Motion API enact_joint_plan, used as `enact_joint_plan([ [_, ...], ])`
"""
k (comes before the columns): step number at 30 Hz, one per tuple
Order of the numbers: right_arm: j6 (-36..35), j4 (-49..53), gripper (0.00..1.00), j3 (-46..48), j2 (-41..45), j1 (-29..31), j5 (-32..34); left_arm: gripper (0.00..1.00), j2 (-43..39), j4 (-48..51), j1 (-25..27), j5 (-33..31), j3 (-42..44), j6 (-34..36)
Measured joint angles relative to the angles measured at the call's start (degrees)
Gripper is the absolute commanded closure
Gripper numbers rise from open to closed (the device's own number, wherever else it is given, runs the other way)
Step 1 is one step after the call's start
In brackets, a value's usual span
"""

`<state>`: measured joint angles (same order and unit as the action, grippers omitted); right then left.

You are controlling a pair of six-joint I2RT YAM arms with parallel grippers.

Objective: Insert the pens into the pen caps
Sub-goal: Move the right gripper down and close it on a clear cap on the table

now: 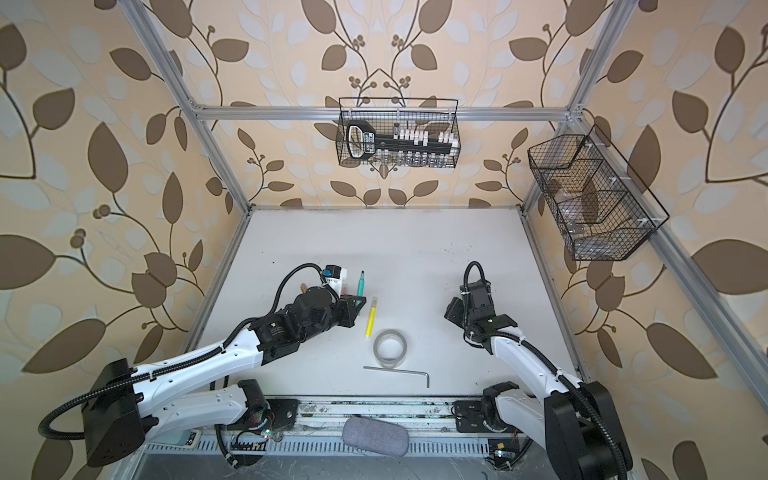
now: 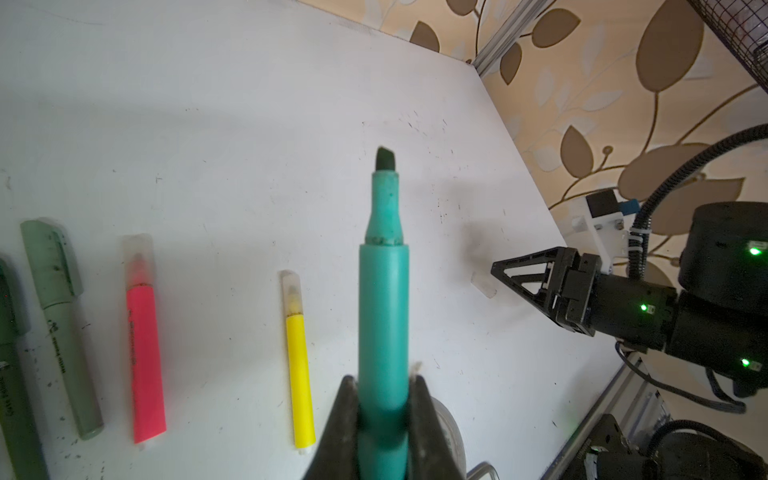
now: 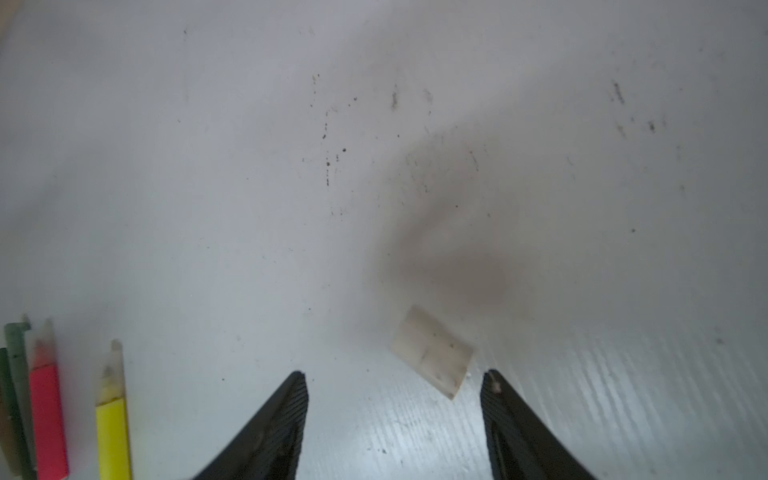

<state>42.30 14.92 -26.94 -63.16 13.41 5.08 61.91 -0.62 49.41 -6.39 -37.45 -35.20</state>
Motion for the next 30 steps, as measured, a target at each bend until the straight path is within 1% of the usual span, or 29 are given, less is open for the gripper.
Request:
enact_joint_plan([
  [8,-2.4,-2.2,0.33,-0.1,-7.4,-0.1,-1.0,1.0,-0.1,0.2,0.0,0.4,-1.1,0.0],
  [15,-3.0,-3.6,0.33,-0.9,-9.0,0.1,-1.2,1.0,-3.1,1.6,0.0,0.4,-1.1,0.0],
  [17,-3.0,-3.7,0.34,-1.3,-9.7,0.9,-1.1,1.0,-4.0,1.9,0.0,0.4,-1.1,0.0],
  [23,-2.4,-2.6,0.35,-2.5,-10.5,6.0,0.0,1.0,-5.5,2.5,0.0,0.3,-1.1,0.0],
  [27,-2.2,0.1,0.36,-4.0,-10.5,9.0,3.4,1.0,-6.2,2.9,0.0,0.3,-1.1,0.0],
  [30,-2.2,1.4,0.37,-5.2,-10.5,9.6,5.3,1.0,-6.6,3.0,0.0,0.3,-1.1,0.0],
])
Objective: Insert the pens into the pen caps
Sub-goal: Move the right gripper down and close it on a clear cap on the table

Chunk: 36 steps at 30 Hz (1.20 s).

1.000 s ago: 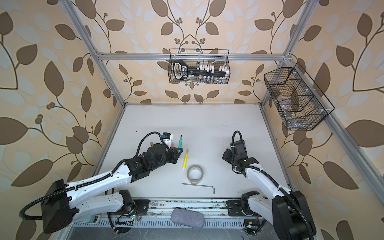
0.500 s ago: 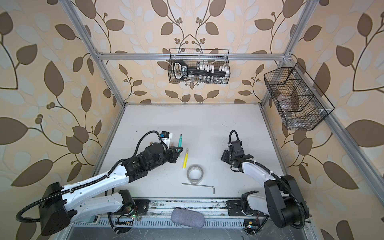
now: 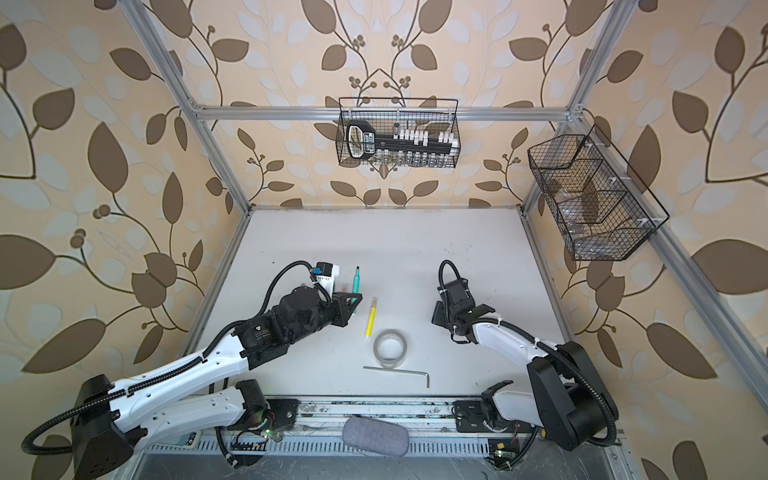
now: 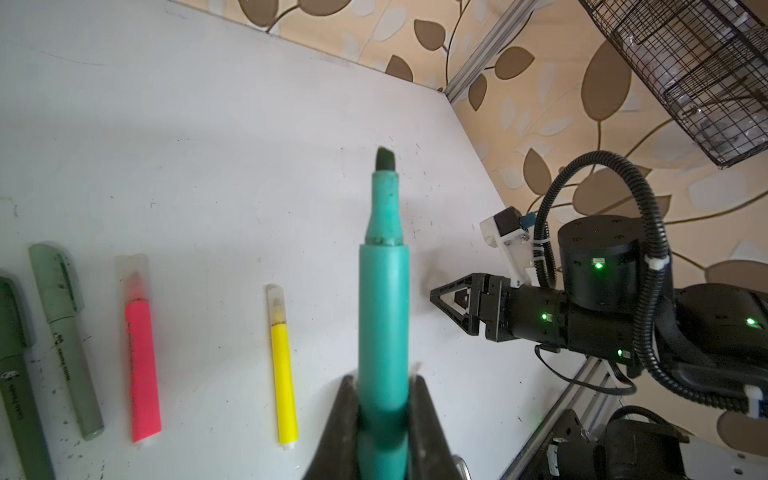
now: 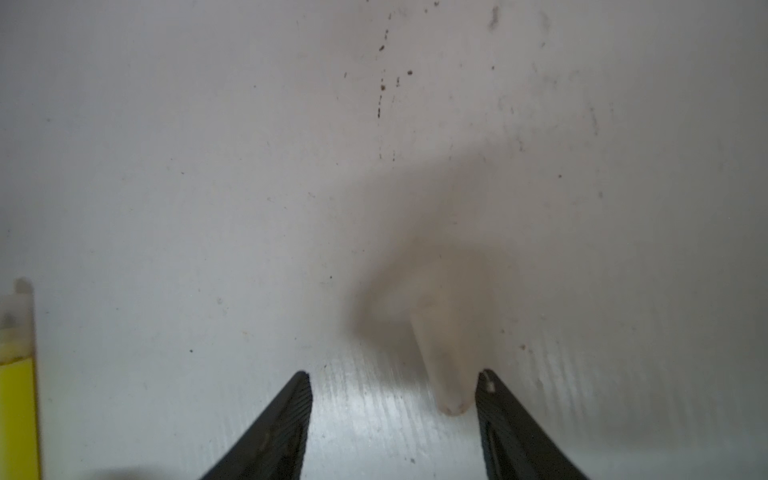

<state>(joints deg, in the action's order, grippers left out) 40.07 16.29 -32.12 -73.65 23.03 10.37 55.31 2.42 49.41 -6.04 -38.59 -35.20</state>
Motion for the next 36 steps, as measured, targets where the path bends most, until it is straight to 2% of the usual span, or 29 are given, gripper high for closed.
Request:
enact_joint_plan([
  [5,-0.5,1.8,0.41,-2.6,-2.4,-0.1,2.2,1.0,-0.3,0.0,0.0,0.0,0.0,0.0],
  [14,-2.7,3.6,0.58,-5.7,-9.0,-1.6,2.1,1.0,-0.3,0.4,0.0,0.1,0.0,0.0],
  [25,-3.3,3.1,0.87,-5.7,-9.7,-1.7,1.9,1.0,-0.3,0.5,0.0,0.1,0.0,0.0],
  [33,-3.3,2.1,0.94,-5.7,-10.0,-1.7,1.8,1.0,-0.3,0.4,0.0,0.3,0.0,0.0],
  [36,-3.0,2.3,0.95,-5.7,-9.7,-1.5,1.7,1.0,-0.3,0.3,0.0,2.2,0.0,0.4],
])
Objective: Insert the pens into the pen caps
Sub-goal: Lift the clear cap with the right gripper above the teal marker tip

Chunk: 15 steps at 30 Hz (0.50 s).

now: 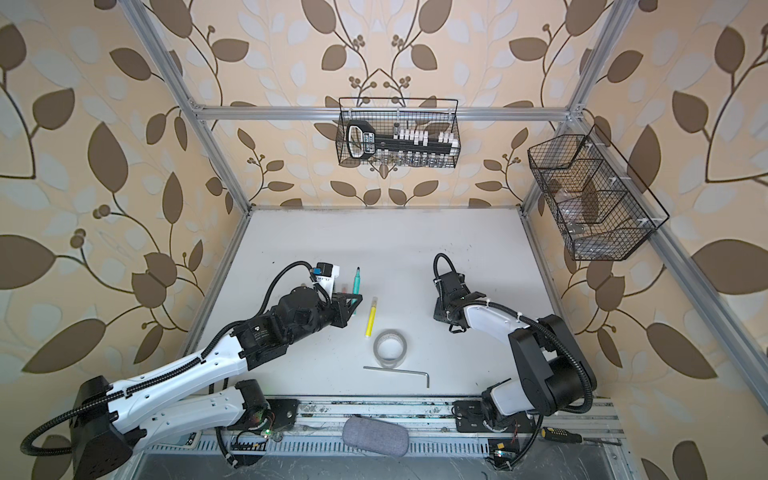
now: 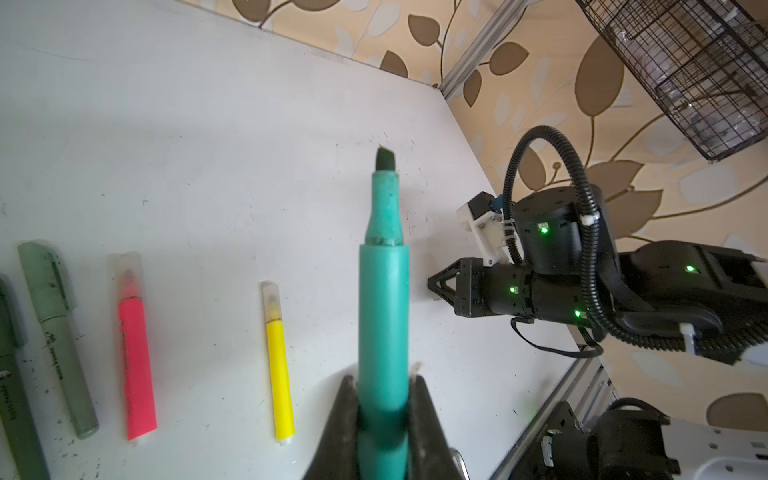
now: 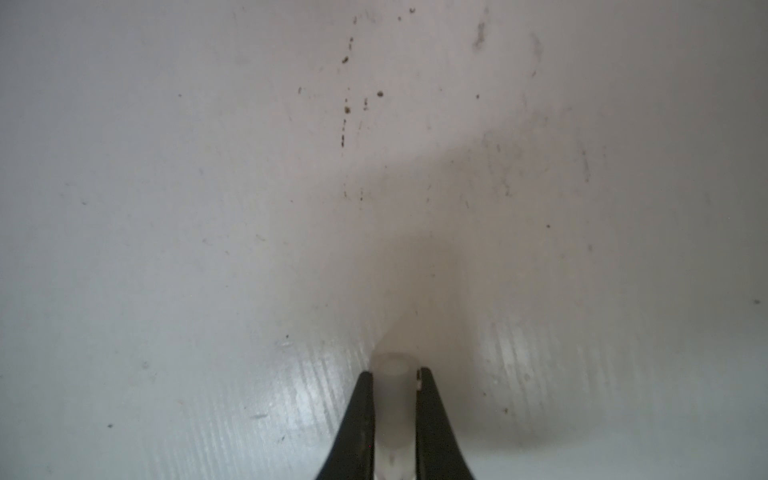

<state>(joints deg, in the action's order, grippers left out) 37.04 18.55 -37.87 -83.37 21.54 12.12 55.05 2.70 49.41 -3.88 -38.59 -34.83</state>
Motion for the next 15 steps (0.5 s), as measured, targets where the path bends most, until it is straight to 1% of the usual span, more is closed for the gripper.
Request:
enact_joint_plan([
  [2,0.4,0.8,0.95,0.0,0.9,0.3,-0.2,1.0,0.7,-0.9,0.1,1.8,0.0,0.4],
  [5,1.5,2.4,0.95,0.0,5.4,1.5,-0.4,1.0,3.6,-2.2,1.8,2.4,-0.6,1.6],
  [8,3.1,4.2,0.95,-1.1,11.5,3.7,0.1,1.0,7.4,-3.0,5.7,1.9,-2.0,3.4],
  [12,5.9,5.4,0.95,-5.5,18.1,9.8,2.3,1.0,10.8,-6.6,11.1,1.0,-2.7,6.1],
  [15,8.2,5.1,0.95,-8.8,22.4,15.1,4.5,1.0,12.4,-9.9,13.3,0.9,-2.7,7.8],
])
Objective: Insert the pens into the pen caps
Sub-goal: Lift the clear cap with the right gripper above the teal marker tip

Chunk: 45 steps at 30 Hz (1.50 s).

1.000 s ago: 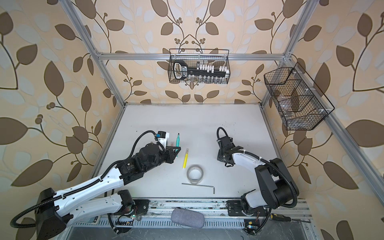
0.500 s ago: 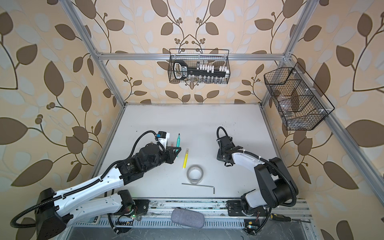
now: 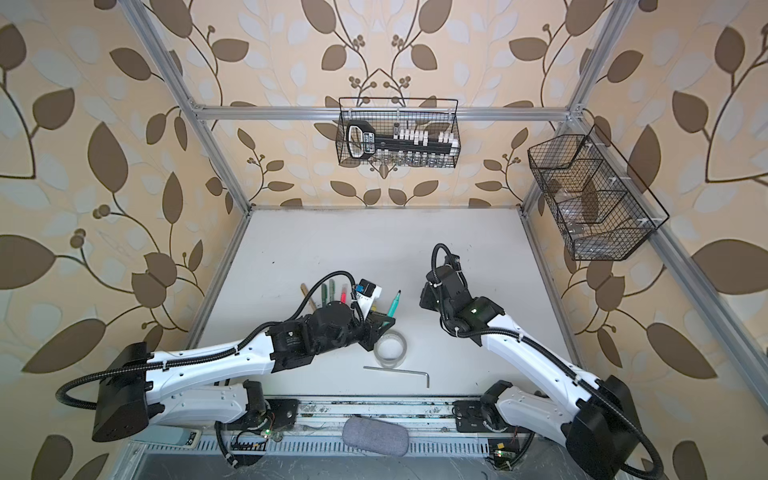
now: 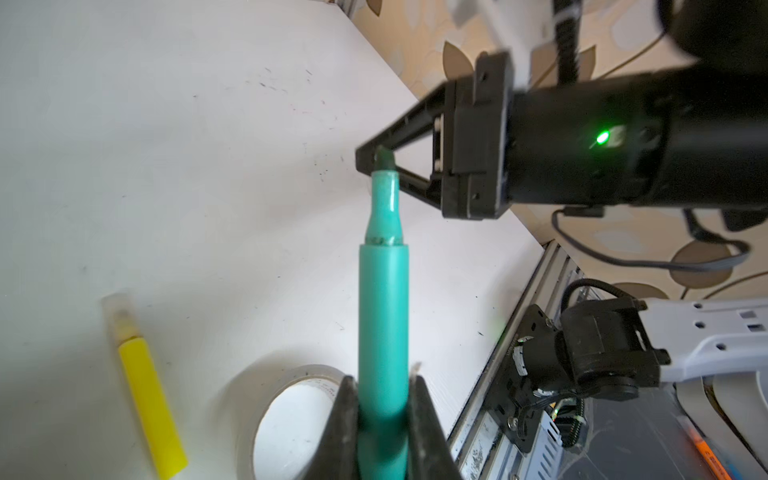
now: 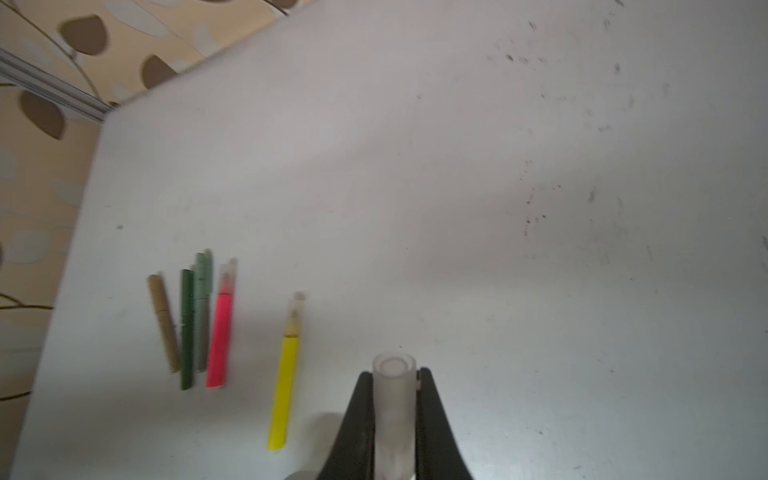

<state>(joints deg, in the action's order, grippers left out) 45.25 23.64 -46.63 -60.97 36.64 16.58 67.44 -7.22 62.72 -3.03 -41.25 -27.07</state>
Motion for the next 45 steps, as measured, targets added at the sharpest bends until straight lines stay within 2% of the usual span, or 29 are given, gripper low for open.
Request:
enact_joint_plan([
  [7,4.3,-4.5,0.94,-3.3,7.0,10.7,5.4,1.0,0.4,-6.4,0.4,-0.4,0.3,1.5],
  [12,5.8,-6.9,0.94,-3.3,8.8,14.0,8.2,1.0,0.4,-8.3,0.4,-0.4,0.5,1.5],
  [25,5.9,-13.0,0.91,-1.7,13.1,14.5,10.6,1.0,0.4,-9.8,0.4,-0.1,1.3,1.4],
  [45,5.8,-21.1,0.88,4.8,13.3,14.1,6.2,1.0,0.1,-10.6,0.4,1.6,1.3,-0.7],
])
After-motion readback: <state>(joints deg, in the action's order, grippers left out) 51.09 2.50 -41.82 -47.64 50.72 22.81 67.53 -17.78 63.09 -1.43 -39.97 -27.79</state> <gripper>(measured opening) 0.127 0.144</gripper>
